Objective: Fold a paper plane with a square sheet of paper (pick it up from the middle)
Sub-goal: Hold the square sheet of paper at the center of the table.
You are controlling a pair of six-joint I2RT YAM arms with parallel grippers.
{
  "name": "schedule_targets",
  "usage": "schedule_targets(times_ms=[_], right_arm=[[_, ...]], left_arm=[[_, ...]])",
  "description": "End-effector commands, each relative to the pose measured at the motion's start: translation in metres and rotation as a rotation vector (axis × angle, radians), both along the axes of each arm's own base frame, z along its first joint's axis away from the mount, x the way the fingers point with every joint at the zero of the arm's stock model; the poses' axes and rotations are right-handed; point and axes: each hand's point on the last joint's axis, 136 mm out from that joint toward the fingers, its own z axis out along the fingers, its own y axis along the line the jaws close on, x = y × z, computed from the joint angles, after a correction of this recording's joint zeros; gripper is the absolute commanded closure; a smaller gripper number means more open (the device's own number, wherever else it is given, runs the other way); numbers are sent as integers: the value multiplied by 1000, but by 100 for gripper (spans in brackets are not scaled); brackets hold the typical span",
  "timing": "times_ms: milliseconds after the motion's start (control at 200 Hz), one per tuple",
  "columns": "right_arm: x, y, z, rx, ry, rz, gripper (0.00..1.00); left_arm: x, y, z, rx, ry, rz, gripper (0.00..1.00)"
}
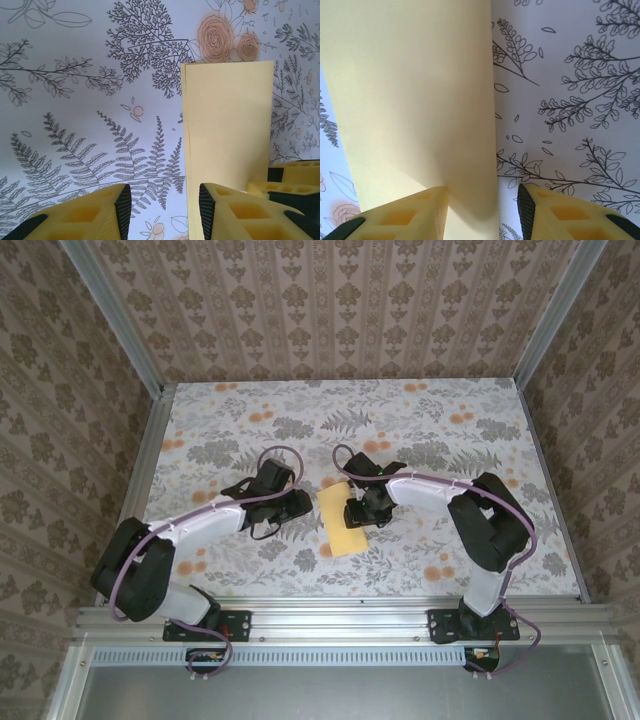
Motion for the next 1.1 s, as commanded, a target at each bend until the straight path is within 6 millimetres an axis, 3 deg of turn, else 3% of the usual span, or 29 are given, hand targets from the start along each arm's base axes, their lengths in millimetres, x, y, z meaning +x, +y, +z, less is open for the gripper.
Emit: schedule_targets(times_ms=[0,400,665,1095], right_arm=[[-7,-14,-14,-59,50,-50,56],[-17,-14,-27,-56,99,-47,53],[-21,-19,-34,-83,111,-53,51],[-25,-24,-42,-115,120,-44,48]], left_arm=[[-2,6,3,-3,4,30,56],[2,-12,7,-83,-4,-13,56],[5,-30,-3,-141,27,-36,57],[7,-55,-14,-170,57,-86,66]])
